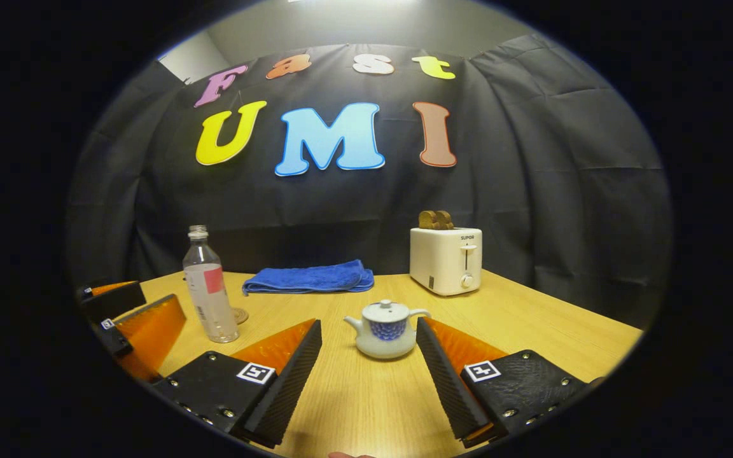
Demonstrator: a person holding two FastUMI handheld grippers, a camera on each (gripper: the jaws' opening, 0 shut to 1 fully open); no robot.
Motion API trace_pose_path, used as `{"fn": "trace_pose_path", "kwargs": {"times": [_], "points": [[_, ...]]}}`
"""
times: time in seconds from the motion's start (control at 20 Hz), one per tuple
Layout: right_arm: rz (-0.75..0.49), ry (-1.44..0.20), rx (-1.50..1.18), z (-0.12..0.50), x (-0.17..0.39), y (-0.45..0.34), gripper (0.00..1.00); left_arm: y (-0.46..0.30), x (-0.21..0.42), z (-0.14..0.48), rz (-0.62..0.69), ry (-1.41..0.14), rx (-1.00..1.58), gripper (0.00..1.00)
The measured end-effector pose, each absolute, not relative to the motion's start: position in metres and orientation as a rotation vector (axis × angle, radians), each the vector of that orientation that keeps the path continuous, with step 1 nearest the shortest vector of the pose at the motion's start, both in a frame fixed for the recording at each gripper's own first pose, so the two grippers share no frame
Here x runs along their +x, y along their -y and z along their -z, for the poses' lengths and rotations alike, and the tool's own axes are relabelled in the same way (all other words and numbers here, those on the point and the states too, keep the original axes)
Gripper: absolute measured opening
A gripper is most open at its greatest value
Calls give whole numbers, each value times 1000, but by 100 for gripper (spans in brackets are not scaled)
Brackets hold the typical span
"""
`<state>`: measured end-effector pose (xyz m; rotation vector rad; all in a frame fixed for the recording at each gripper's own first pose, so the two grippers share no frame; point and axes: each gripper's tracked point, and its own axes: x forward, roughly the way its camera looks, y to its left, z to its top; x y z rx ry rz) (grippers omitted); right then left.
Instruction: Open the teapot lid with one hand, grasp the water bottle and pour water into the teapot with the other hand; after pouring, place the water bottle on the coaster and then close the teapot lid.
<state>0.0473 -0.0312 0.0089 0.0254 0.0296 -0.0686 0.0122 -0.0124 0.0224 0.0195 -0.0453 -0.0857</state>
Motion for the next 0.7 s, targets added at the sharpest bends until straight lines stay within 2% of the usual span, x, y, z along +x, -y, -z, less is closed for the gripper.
{"fn": "trace_pose_path", "kwargs": {"times": [0.2, 0.5, 0.6, 0.65, 0.7], "points": [[122, -29, 15, -17, 96, 58, 93, 7, 18, -21, 83, 29, 24, 100], [75, -43, -33, -14, 135, 51, 92, -3, 22, -24, 59, 46, 58, 100], [64, -63, -23, -9, 145, 51, 82, -2, 25, -20, 64, 34, 44, 100], [59, -73, -16, -6, 147, 50, 82, -2, 26, -20, 64, 33, 47, 100], [56, -88, -1, -3, 149, 50, 74, -3, 27, -20, 63, 33, 50, 100]]}}
